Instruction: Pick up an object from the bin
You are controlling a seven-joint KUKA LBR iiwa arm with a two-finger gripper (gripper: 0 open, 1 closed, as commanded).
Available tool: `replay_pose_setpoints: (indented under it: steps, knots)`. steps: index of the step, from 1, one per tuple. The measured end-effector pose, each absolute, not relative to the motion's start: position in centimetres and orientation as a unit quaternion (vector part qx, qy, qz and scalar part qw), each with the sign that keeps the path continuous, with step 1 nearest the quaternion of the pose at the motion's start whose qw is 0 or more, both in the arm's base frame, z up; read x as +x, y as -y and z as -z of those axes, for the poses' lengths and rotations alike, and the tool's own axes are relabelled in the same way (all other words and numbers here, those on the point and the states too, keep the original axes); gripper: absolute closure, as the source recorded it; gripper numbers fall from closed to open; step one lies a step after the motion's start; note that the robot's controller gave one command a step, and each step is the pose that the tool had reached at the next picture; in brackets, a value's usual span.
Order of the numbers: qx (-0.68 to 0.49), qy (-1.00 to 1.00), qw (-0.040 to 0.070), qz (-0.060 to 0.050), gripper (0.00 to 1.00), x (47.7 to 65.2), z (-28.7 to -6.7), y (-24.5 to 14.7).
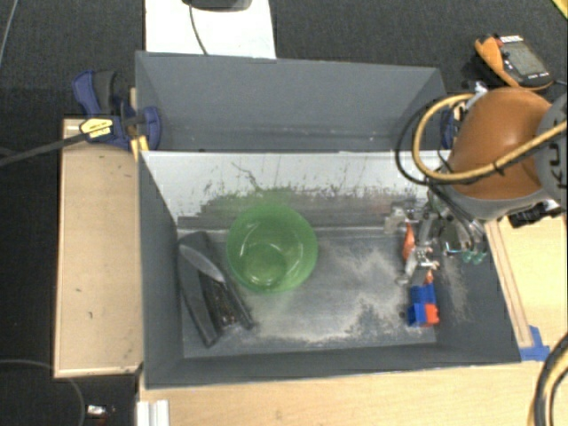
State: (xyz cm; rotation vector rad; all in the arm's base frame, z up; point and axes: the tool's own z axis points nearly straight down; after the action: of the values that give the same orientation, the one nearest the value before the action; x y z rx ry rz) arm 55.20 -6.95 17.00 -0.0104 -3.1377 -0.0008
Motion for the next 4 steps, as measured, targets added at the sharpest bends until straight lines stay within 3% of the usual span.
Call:
replay_pose_setpoints:
  steps: [1, 2, 3, 4]
  knots:
    - [-0.002, 1.000, -0.002, 0.000, 0.00, 55.4, -17.3, 6.9]
    - [0.084, 0.996, -0.003, -0.001, 0.00, 54.1, -11.9, 10.7]
    - [0.259, 0.966, -0.004, -0.001, 0.00, 51.6, -11.9, 13.8]
    - [0.310, 0.951, 0.000, 0.000, 0.00, 50.5, -10.1, 15.1]
